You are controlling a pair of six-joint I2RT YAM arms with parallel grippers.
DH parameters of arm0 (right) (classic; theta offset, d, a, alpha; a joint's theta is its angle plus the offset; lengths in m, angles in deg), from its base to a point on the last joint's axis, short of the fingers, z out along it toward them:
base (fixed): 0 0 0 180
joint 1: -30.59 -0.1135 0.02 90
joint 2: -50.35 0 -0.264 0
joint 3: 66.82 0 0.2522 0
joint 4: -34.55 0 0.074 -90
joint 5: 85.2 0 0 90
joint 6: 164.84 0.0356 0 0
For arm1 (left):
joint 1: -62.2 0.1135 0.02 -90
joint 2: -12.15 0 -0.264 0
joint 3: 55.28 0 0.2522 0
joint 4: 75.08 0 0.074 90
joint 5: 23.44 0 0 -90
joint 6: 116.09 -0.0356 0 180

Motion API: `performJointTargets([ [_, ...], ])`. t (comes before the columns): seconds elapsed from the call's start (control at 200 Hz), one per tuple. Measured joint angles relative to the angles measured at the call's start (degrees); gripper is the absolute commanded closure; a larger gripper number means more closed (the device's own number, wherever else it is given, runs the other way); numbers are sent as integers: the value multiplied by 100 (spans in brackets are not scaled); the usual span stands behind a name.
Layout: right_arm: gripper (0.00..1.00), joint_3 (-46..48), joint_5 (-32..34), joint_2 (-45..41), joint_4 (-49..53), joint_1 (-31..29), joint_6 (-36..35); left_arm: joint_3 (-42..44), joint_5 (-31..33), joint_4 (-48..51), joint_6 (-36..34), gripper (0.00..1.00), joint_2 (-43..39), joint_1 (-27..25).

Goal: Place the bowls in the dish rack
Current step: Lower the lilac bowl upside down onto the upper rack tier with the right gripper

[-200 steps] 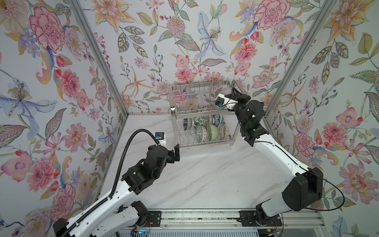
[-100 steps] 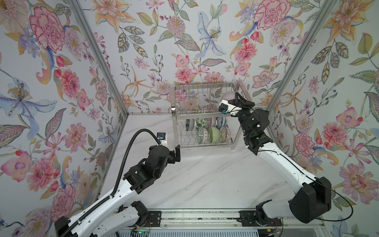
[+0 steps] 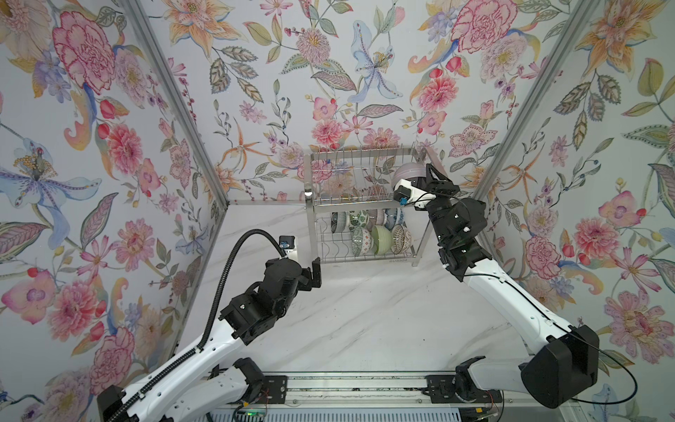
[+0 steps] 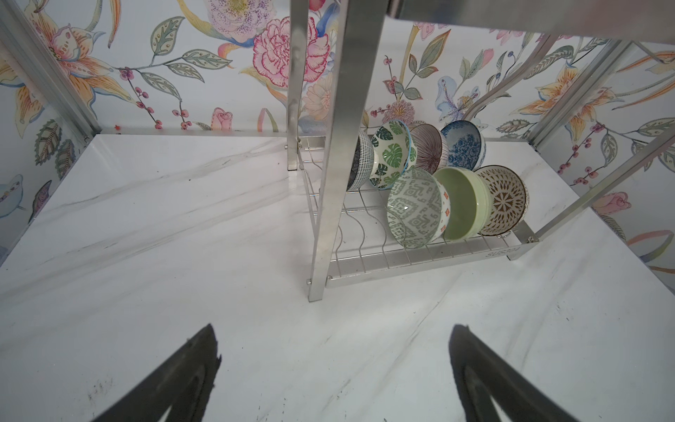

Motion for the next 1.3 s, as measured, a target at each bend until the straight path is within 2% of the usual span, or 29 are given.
performJointTargets([
  [0.095, 66, 4, -4, -31, 59, 0, 28, -2, -11, -22, -2, 1, 33, 0],
  [0.5, 100, -385, -236, 87, 848, 44, 184, -2, -11, -33, -17, 1, 46, 0],
  [0.911, 100, -647, -297, 291, 966, 63, 74, -2, -9, -33, -17, 1, 9, 0],
  [1.296, 100, -647, -26, 833, -103, 63, -334, -2, -7, -33, -17, 1, -70, 11],
])
